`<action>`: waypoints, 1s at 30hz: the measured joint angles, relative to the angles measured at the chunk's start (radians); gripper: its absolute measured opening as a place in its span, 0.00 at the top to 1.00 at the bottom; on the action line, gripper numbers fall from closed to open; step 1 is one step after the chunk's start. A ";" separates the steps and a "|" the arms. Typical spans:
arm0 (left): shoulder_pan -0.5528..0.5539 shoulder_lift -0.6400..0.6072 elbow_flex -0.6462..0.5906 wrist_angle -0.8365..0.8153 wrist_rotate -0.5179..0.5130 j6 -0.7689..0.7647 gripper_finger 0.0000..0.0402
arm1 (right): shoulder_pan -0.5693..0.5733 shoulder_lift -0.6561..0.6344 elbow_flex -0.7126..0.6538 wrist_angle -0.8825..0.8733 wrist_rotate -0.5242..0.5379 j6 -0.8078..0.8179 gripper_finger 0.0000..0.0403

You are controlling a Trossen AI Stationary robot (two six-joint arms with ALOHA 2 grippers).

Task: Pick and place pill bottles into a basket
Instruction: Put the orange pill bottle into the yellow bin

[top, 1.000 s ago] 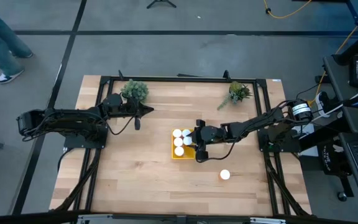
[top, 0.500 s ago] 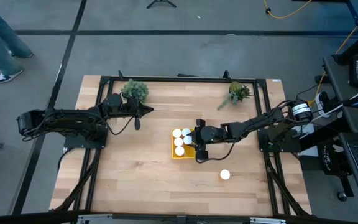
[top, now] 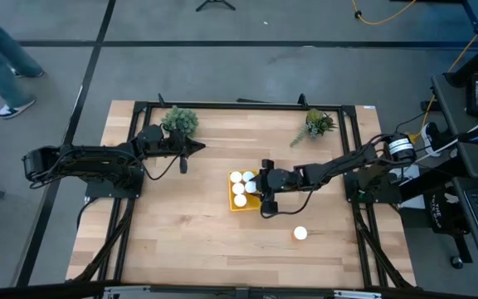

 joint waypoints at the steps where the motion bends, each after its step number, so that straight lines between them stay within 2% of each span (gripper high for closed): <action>1: 0.000 0.000 0.000 0.000 0.000 0.000 0.97 | 0.000 0.008 0.000 0.002 0.004 0.000 0.42; 7: 0.000 0.000 0.000 0.000 0.000 -0.001 0.99 | 0.000 0.038 0.003 0.033 0.012 -0.009 0.38; 26: 0.000 0.000 0.000 0.000 0.000 -0.002 0.98 | 0.000 0.011 0.003 0.020 0.006 -0.055 0.39; 30: 0.000 0.000 0.000 0.000 0.000 -0.003 0.99 | 0.000 0.011 0.004 0.020 0.053 -0.077 0.39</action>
